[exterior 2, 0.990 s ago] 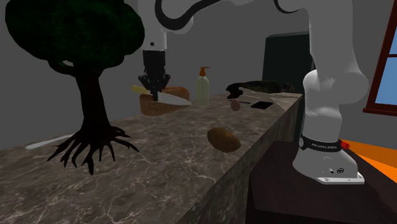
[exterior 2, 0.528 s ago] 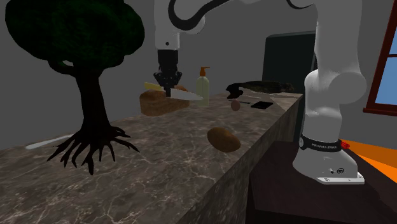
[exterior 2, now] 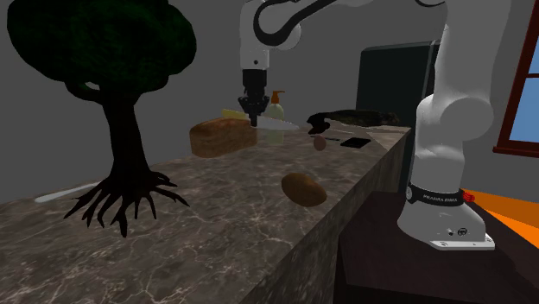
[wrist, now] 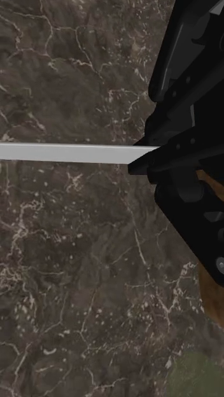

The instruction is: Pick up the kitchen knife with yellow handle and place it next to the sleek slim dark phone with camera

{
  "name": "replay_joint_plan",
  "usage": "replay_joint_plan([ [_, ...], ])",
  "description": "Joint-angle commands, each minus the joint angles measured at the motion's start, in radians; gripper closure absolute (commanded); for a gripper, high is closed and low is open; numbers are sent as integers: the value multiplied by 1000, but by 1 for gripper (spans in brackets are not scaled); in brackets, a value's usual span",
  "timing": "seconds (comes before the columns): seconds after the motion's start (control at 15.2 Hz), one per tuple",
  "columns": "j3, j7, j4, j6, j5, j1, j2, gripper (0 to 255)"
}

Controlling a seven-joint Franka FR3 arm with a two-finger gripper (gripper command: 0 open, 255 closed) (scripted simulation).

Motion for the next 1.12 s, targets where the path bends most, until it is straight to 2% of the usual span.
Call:
replay_joint_plan([
  [0.0,-24,-45,-34,4,-1,-20,-31,255],
  [0.53,-135,-234,-111,11,-20,-108,-103,255],
  [1.06,-256,-430,-116,10,-42,-196,-113,255],
])
